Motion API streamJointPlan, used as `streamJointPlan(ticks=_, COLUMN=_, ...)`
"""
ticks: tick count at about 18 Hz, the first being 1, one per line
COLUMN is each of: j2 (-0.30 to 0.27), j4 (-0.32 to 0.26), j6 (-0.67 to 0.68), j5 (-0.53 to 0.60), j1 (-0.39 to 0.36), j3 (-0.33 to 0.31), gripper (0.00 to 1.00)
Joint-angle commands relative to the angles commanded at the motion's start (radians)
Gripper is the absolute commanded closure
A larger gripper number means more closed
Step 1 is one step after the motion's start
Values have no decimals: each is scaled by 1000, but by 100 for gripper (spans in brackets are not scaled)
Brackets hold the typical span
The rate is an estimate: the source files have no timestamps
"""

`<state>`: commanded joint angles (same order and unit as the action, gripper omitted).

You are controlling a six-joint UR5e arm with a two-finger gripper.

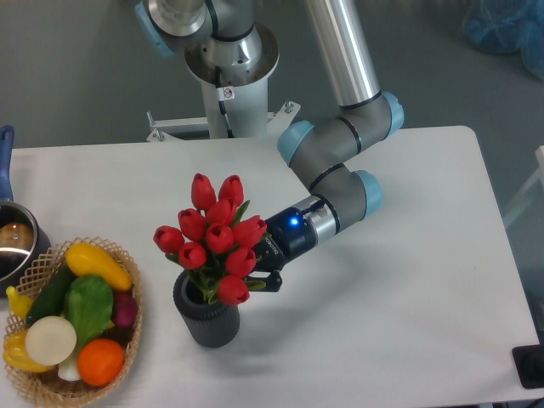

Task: Insert the flowers into the vase
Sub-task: 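Push the bouquet further down into the vase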

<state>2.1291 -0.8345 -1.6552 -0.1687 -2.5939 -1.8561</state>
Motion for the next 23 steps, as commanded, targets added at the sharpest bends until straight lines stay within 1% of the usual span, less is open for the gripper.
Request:
streamJointPlan(ticks=14, j2=31, j4=2, j6=-43, j5=3, j1=-2, j3=-5, gripper=80)
streamJointPlan(ticks=23, j2=32, j4=2, j6=-46, j5=5, j1=0, j3=-6, gripper=77)
